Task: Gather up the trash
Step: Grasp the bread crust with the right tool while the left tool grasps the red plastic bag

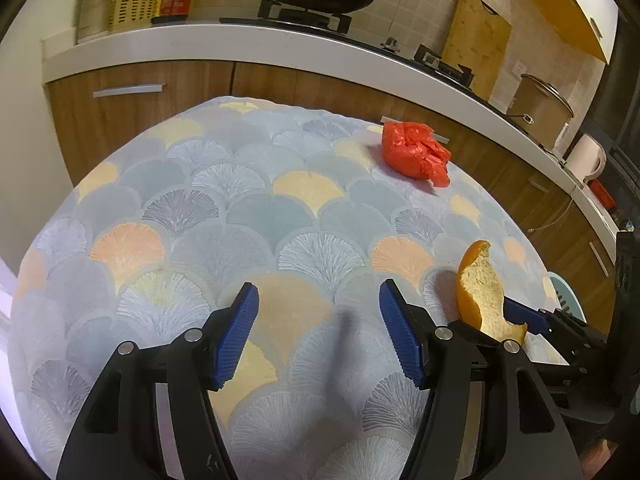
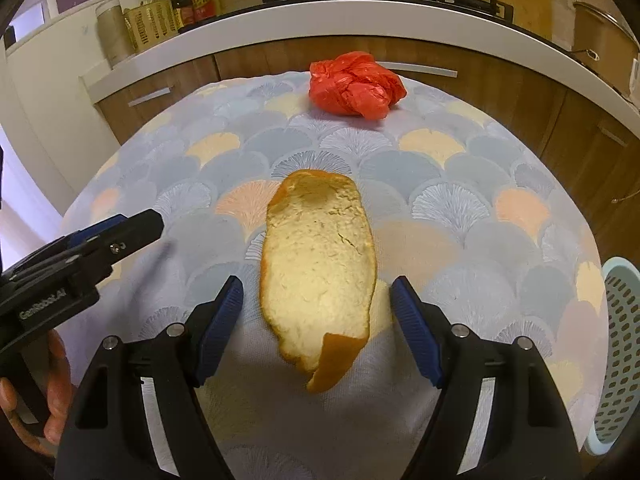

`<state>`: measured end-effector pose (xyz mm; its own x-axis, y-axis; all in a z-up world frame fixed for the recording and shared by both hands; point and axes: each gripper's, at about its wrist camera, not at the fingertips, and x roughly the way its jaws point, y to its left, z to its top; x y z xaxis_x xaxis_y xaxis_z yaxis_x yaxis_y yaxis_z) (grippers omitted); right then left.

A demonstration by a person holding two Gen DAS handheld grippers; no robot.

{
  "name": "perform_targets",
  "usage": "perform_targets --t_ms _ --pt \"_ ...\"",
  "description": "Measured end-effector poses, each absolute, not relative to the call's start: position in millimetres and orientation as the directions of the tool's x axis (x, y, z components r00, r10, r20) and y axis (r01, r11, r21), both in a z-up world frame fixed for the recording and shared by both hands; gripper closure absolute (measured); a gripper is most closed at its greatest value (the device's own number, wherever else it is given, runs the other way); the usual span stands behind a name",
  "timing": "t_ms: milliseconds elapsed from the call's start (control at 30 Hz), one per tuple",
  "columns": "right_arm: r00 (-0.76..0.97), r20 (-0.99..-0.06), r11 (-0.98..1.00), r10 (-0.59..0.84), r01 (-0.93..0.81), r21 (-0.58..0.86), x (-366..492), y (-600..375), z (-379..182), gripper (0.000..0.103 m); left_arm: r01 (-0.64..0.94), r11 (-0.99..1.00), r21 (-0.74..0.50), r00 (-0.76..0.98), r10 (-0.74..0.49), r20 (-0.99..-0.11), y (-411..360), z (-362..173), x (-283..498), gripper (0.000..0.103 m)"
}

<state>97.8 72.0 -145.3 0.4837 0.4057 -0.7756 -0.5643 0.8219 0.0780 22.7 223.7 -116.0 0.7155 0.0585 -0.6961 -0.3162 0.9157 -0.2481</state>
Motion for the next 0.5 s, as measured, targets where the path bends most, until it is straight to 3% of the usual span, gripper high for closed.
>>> perform_targets --t_ms 133,233,433,500 --pt "0.509 -0.765 0.821 0.395 -0.569 0.045 92.9 73.5 -143.2 0.067 -0.313 0.918 -0.244 0.713 0.058 -0.698 221.2 -116.0 22.6 0.042" --pt "0.513 -0.751 0.819 0.416 -0.570 0.064 92.3 68.6 -139.6 0.077 -0.305 0.925 -0.227 0.712 0.063 -0.699 219.0 -114.1 24.6 0.042" --pt "0.556 -0.727 0.837 0.403 -0.545 0.047 106.1 50.5 -123.1 0.081 -0.205 0.960 -0.191 0.719 0.015 -0.695 211.5 -90.0 50.9 0.042" --pt "0.595 -0.710 0.851 0.377 -0.525 0.011 116.9 43.9 -115.4 0.081 -0.166 0.966 -0.200 0.734 -0.015 -0.679 208.0 -79.4 66.5 0.037"
